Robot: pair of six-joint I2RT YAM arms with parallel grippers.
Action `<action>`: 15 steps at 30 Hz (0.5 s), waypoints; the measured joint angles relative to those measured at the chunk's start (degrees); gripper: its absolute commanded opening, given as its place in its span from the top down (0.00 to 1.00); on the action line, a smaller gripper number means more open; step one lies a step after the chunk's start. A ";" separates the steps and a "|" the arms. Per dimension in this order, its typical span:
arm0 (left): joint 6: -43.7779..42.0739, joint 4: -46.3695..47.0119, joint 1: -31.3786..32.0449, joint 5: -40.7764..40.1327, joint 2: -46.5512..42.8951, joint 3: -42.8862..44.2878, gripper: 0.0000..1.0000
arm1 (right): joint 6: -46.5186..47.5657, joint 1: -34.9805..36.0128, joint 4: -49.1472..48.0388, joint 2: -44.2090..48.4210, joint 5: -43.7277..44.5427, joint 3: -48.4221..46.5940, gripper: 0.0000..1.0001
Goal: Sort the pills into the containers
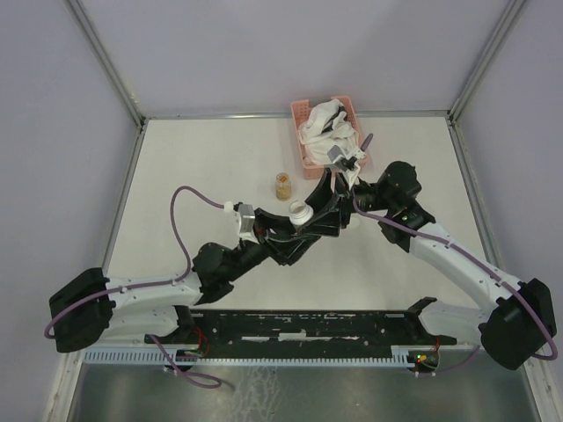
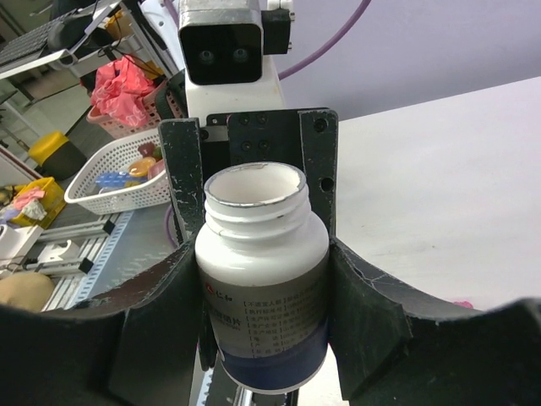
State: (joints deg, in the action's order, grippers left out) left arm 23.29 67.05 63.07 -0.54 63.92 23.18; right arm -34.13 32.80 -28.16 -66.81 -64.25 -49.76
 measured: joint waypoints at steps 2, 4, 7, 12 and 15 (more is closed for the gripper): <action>-0.02 -2.91 -0.02 1.07 -2.03 -0.20 0.41 | 0.48 0.11 0.46 0.00 -0.61 -0.02 0.99; -0.04 -6.62 -0.02 2.32 -5.07 -0.85 0.38 | 1.07 0.57 1.25 0.00 -1.36 -0.04 0.99; -0.17 -12.52 0.00 3.56 -11.67 -3.02 0.32 | 2.89 1.11 3.98 0.02 -2.73 -0.44 0.99; -1.84 -23.21 0.00 2.56 -25.46 -5.27 0.31 | 7.67 1.20 10.51 0.02 -4.39 -2.49 0.99; -2.78 -25.42 0.00 2.05 -27.82 -5.27 0.31 | 6.38 1.20 9.18 -0.02 -4.48 -2.51 0.99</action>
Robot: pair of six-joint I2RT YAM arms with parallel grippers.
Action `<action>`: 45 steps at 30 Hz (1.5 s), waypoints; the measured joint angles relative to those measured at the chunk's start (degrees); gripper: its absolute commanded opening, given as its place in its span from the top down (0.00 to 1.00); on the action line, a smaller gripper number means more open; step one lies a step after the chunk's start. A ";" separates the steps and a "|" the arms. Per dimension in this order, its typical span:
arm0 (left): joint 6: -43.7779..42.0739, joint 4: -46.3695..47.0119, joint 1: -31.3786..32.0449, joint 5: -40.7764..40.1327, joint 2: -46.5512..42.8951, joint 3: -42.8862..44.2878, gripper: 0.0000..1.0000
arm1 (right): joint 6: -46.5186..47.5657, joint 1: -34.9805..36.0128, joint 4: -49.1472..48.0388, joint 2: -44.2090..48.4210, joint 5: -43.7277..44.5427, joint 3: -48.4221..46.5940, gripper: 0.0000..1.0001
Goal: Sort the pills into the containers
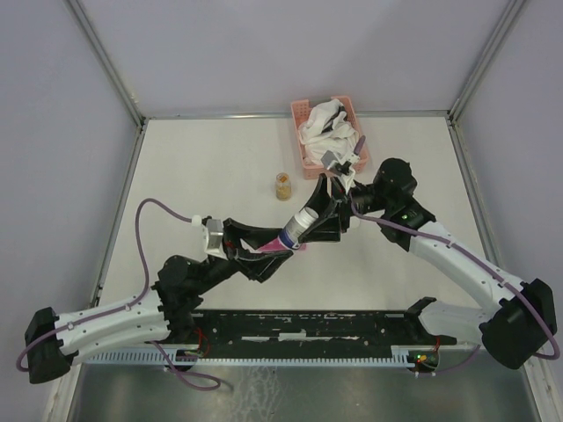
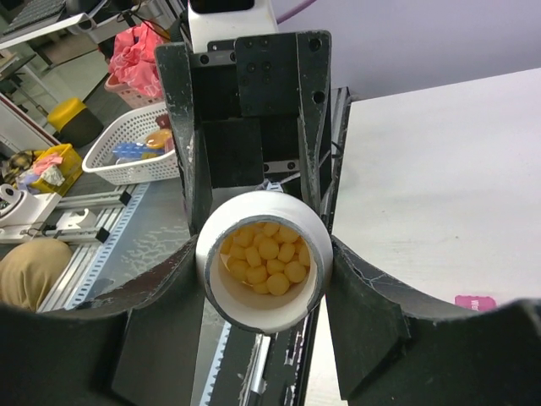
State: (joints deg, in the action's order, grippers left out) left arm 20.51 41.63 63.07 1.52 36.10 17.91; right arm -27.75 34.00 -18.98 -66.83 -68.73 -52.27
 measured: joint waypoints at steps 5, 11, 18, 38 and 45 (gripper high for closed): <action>-0.46 0.76 0.07 0.81 4.59 0.35 0.29 | -3.82 -0.42 -4.20 -0.02 1.31 0.20 0.99; -0.50 -2.08 0.07 2.58 8.11 0.44 0.26 | 1.60 -0.70 2.43 0.00 1.73 -0.68 0.99; -2.75 -10.47 0.07 1.60 -1.31 2.27 0.15 | 19.63 -0.68 24.26 0.00 1.33 -6.91 0.99; -7.61 -23.89 0.07 3.08 9.60 14.58 0.17 | 33.20 -0.44 40.65 0.04 0.15 -9.11 0.99; -7.74 -26.88 0.07 3.58 9.75 14.82 0.34 | 33.24 -0.35 40.89 0.04 0.17 -9.44 0.99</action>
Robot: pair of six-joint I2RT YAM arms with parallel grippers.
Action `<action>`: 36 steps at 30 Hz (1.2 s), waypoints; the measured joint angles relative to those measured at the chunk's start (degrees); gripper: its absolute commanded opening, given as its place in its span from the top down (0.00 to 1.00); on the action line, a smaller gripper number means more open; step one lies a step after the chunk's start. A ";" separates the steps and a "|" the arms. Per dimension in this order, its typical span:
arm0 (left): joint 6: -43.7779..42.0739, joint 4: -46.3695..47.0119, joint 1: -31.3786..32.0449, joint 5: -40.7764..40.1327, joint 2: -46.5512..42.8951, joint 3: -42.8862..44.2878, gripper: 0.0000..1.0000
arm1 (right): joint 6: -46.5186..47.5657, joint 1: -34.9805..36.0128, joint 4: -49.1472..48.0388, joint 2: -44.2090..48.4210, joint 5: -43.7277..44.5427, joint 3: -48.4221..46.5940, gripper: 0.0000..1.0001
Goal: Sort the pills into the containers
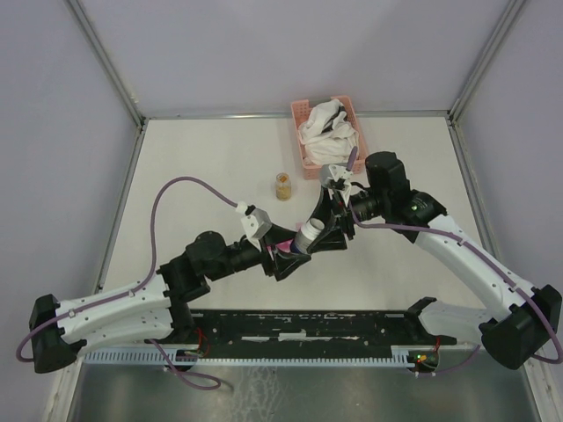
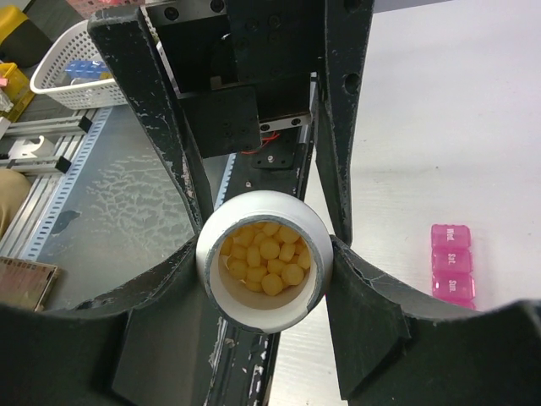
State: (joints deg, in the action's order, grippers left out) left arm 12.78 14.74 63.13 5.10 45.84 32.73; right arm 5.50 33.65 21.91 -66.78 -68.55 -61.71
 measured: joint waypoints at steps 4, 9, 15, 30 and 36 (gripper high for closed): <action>-0.26 -0.87 0.07 0.52 1.20 1.16 0.58 | 0.46 0.00 0.04 0.00 0.20 0.00 0.99; -0.28 -1.09 0.11 0.66 1.53 1.40 0.94 | 0.83 0.00 0.22 0.00 0.28 0.00 0.89; 0.28 2.62 0.04 0.70 2.27 0.92 0.97 | -4.96 -0.09 -4.76 0.15 0.52 0.28 0.54; 3.30 30.21 0.04 -4.48 8.33 -4.15 0.97 | -39.54 0.48 -38.49 0.50 8.63 7.02 0.20; 4.44 36.41 0.07 -6.71 9.90 -5.73 0.97 | -49.31 0.59 -56.15 0.15 12.98 13.44 0.20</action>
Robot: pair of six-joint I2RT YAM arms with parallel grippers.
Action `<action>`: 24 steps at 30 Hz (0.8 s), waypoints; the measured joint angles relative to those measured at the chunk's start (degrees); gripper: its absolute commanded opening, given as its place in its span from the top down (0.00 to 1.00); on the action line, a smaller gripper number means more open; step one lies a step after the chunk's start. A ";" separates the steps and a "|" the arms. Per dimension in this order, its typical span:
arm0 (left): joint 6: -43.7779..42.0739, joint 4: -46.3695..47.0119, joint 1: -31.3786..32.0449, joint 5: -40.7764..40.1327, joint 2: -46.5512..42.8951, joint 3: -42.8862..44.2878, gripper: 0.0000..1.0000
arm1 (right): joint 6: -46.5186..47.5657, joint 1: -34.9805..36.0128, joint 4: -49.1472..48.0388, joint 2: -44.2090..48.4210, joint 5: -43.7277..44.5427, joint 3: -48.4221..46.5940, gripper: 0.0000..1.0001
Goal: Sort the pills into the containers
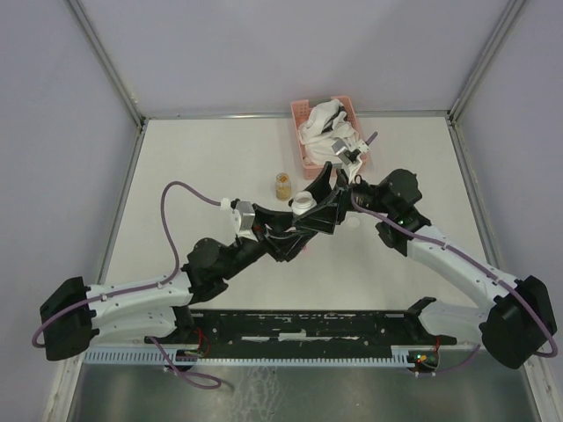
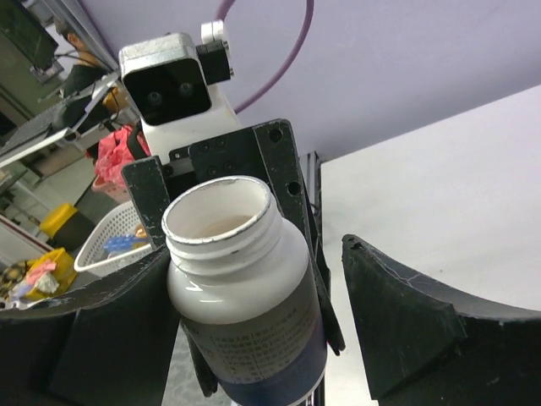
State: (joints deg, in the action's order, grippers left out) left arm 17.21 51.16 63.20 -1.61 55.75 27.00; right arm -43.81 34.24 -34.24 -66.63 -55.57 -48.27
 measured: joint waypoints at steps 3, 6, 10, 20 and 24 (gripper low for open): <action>0.70 2.45 0.04 -1.38 1.49 -0.22 0.97 | -2.58 0.00 -6.40 -0.94 2.12 2.01 0.21; 1.01 5.20 0.11 -3.10 2.51 -0.48 0.97 | -4.31 0.07 -10.88 -1.97 3.74 2.56 0.22; 1.09 8.46 0.57 -4.83 2.84 -1.66 0.97 | -6.10 0.17 -17.11 -2.38 5.68 4.33 0.24; 1.11 12.48 0.90 -7.26 3.54 -2.14 0.97 | -8.33 0.35 -22.03 -3.30 7.15 4.55 0.28; 1.11 12.63 0.90 -7.37 3.69 -2.14 0.97 | -8.66 0.96 -22.25 -3.74 6.97 4.55 0.28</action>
State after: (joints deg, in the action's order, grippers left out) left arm 18.33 63.79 64.10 -8.97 59.44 24.86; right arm -52.47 35.20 -56.49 -70.37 -48.60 -43.72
